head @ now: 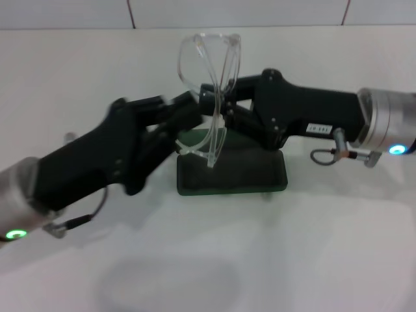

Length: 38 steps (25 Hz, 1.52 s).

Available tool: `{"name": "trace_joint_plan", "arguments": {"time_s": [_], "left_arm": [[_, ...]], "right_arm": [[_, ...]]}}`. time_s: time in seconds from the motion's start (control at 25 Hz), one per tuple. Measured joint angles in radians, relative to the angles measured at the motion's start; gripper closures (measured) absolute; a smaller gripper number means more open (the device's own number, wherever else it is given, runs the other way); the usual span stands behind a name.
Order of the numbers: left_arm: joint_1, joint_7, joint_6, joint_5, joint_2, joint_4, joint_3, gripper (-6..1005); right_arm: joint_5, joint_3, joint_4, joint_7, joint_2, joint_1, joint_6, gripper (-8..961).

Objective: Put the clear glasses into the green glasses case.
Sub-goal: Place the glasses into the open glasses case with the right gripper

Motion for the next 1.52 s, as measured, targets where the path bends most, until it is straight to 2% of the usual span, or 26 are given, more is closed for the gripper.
{"name": "trace_joint_plan", "arguments": {"time_s": [0.08, 0.24, 0.4, 0.48, 0.68, 0.72, 0.84, 0.96, 1.12, 1.36, 1.52], "left_arm": [[0.029, 0.001, 0.002, 0.001, 0.033, 0.004, -0.001, 887], [0.085, 0.011, 0.001, 0.001, 0.092, -0.004, 0.005, 887], [0.129, 0.048, -0.008, 0.019, 0.119, -0.006, 0.008, 887], [0.14, 0.062, -0.017, 0.045, 0.125, -0.007, 0.007, 887], [0.147, 0.072, -0.051, 0.09, 0.128, -0.008, 0.008, 887], [0.148, 0.072, -0.061, 0.096, 0.128, -0.008, 0.008, 887], [0.15, 0.073, -0.097, 0.105, 0.129, -0.012, 0.005, 887], [0.152, 0.073, -0.121, 0.105, 0.132, -0.017, 0.002, 887], [0.163, 0.079, -0.143, 0.1, 0.135, -0.018, 0.0, 887], [0.189, 0.112, -0.153, 0.095, 0.136, -0.02, -0.014, 887], [0.196, 0.114, -0.158, 0.094, 0.138, -0.02, -0.025, 887]], "right_arm": [[-0.003, 0.003, -0.04, 0.012, -0.011, -0.004, 0.001, 844], [-0.057, 0.029, -0.195, 0.095, -0.049, -0.034, 0.019, 844], [-0.25, 0.095, -0.387, 0.242, -0.067, -0.057, 0.053, 844], [-0.442, 0.158, -0.531, 0.377, -0.062, -0.066, 0.06, 844], [-0.854, 0.231, -0.844, 0.685, -0.027, -0.056, 0.036, 843], [-0.956, 0.233, -0.927, 0.781, -0.018, -0.04, 0.012, 843], [-1.102, 0.236, -1.017, 0.916, -0.007, 0.019, -0.066, 843], [-1.2, 0.236, -1.029, 1.025, -0.004, 0.11, -0.154, 844], [-1.321, 0.218, -0.974, 1.111, 0.003, 0.237, -0.222, 844], [-1.455, 0.102, -0.821, 1.16, 0.012, 0.409, -0.221, 843], [-1.482, -0.019, -0.704, 1.162, 0.015, 0.476, -0.154, 843]]}}
